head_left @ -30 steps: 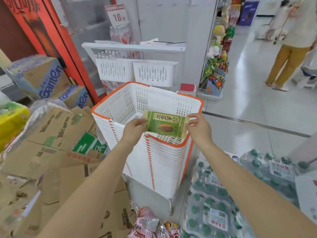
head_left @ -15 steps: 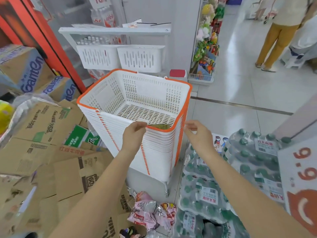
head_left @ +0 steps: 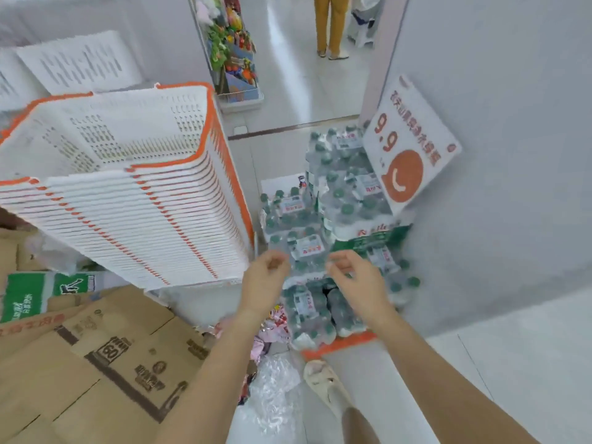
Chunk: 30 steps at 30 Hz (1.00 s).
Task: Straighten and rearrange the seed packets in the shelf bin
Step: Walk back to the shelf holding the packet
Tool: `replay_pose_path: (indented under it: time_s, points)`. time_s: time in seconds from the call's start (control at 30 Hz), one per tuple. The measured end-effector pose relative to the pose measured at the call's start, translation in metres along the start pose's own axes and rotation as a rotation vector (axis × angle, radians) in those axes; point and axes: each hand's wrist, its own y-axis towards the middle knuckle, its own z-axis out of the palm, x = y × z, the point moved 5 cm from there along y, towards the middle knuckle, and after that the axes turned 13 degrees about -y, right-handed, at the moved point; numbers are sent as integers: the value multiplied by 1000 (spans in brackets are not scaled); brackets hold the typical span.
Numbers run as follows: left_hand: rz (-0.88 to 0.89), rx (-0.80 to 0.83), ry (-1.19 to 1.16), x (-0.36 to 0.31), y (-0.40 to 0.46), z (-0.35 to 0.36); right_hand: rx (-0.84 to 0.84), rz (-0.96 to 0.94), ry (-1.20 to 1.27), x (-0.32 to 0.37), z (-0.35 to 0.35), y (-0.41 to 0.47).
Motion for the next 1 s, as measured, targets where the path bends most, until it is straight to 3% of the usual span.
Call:
replay_pose_path:
  time_s: [0.2,0.47,0.73,1.0]
  points:
    - [-61,357,141,29,-79,135,-119,307,25,-132,-44,-123]
    - [-26,876,355,20,-201,370,-440,748,135,-300,-158,-290]
    - [83,1160,445,-7,-320,604,-714,1019,244,-450,-279,-428]
    - [166,1402,509,-31,-442,803,-951,1116,345,-569,-402,-526]
